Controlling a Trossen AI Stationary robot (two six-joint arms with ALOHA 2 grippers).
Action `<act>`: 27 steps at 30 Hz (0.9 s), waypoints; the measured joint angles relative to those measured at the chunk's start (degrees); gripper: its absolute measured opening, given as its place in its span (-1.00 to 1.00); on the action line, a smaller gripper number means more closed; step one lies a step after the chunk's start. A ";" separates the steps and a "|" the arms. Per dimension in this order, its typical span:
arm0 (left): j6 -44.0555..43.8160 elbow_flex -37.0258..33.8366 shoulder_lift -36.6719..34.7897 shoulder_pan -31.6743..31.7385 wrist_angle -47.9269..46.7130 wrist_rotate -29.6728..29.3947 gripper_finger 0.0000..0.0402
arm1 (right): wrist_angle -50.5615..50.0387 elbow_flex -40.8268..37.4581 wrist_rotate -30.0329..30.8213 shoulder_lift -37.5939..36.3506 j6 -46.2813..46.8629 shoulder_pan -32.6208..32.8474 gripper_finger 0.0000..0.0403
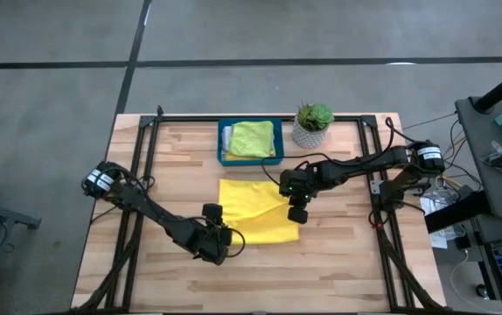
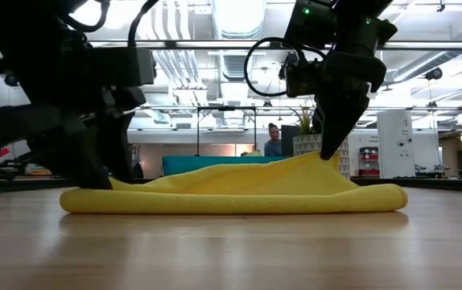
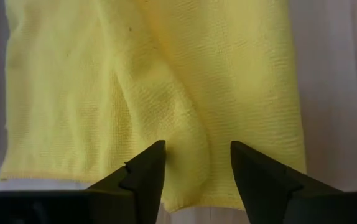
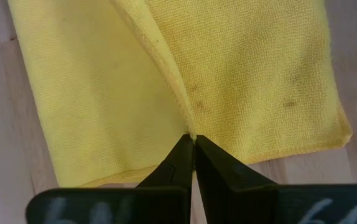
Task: Fold microfiber towels
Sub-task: Fold the yellow microfiber cloth
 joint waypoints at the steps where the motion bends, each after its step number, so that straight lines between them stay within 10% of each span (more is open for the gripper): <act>1: 0.00 0.00 0.00 0.00 -0.08 -0.02 -0.20 | 0.00 0.00 0.01 0.00 -0.01 0.00 -0.96; 16: -0.36 0.00 -0.11 0.23 -1.16 -1.08 -0.96 | 0.00 0.00 0.00 0.00 0.03 0.00 -0.96; 27: -1.07 0.39 -4.76 2.68 -2.68 -3.15 -0.99 | -0.04 0.00 0.00 0.00 -0.03 0.00 -0.96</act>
